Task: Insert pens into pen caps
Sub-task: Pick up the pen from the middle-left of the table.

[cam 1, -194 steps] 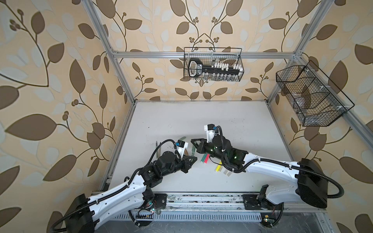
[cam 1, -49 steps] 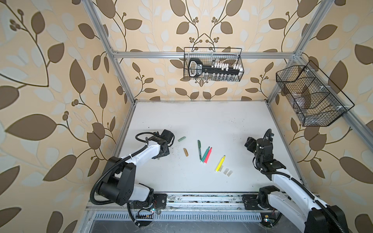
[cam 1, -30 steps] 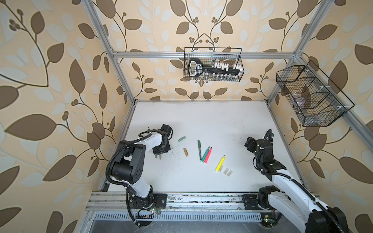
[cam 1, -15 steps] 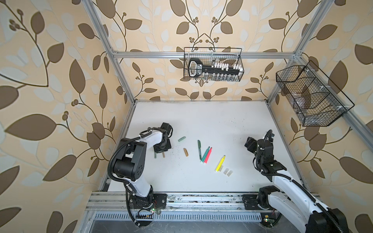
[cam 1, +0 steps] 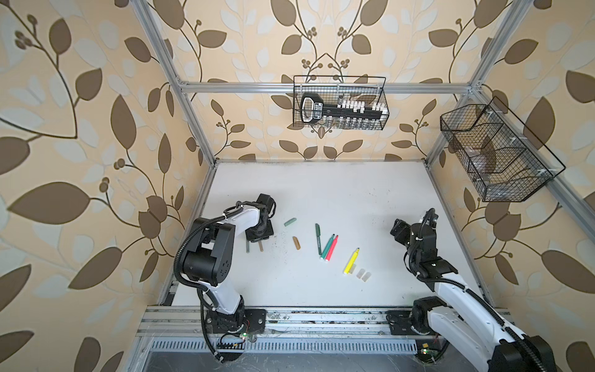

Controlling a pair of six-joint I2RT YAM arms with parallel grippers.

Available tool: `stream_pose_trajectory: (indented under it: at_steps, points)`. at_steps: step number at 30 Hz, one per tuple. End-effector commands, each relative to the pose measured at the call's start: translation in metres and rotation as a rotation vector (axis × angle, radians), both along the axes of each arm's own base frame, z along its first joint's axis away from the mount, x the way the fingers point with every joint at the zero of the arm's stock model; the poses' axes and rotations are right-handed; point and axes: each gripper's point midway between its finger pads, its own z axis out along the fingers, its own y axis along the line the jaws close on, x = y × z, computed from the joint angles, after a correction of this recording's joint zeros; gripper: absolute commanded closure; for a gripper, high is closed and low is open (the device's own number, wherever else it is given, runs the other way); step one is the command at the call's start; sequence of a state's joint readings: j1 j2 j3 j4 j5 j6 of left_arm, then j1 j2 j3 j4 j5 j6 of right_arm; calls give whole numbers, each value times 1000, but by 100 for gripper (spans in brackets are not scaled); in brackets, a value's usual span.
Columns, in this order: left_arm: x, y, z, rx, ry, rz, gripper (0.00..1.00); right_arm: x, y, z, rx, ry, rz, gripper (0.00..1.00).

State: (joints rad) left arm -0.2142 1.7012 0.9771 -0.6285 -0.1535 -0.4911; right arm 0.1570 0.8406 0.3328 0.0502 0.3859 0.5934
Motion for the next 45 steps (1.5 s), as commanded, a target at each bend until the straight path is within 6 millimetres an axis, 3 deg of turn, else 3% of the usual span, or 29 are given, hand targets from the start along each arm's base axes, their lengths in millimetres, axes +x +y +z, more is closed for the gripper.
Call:
stream_pose_trajectory:
  at_steps: [1, 6, 10, 12, 15, 18, 20, 24, 29, 34, 39, 45]
  points:
    - [-17, 2, -17, -9, 98, 1, 83, -3, 0, -3, -16, -2, 3, 13]
    - [-17, -2, -19, -30, 104, -12, 92, -3, 0, -2, -14, -7, 4, 13]
    - [-17, -1, -7, -30, 39, -4, 99, -6, -2, -2, 1, -10, 3, 12]
    - [-14, -9, 8, -72, -45, -2, 100, -8, -6, -2, 30, -2, 4, 12]
    - [-8, -36, 49, -161, -203, -48, 99, -9, 2, 6, 119, -33, 49, 13]
    - [-4, -63, 106, -117, -370, -153, 100, -9, 32, 28, 219, -116, 159, 12]
    - [-2, -90, 136, -150, -465, -239, 100, -11, 63, 45, 289, -171, 263, 12]
    - [0, -140, 163, -274, -646, -419, 100, -21, 131, 71, 389, -241, 458, 11]
    - [-23, -185, 167, -339, -766, -694, 100, -43, 211, 93, 471, -281, 666, 10]
    - [-41, -213, 159, -442, -777, -812, 100, -52, 261, 105, 560, -316, 772, 13]
    - [-53, -236, 151, -384, -760, -921, 100, -42, 285, 98, 586, -272, 784, 20]
    - [-62, -249, 149, -371, -756, -979, 100, -27, 285, 84, 585, -244, 721, 26]
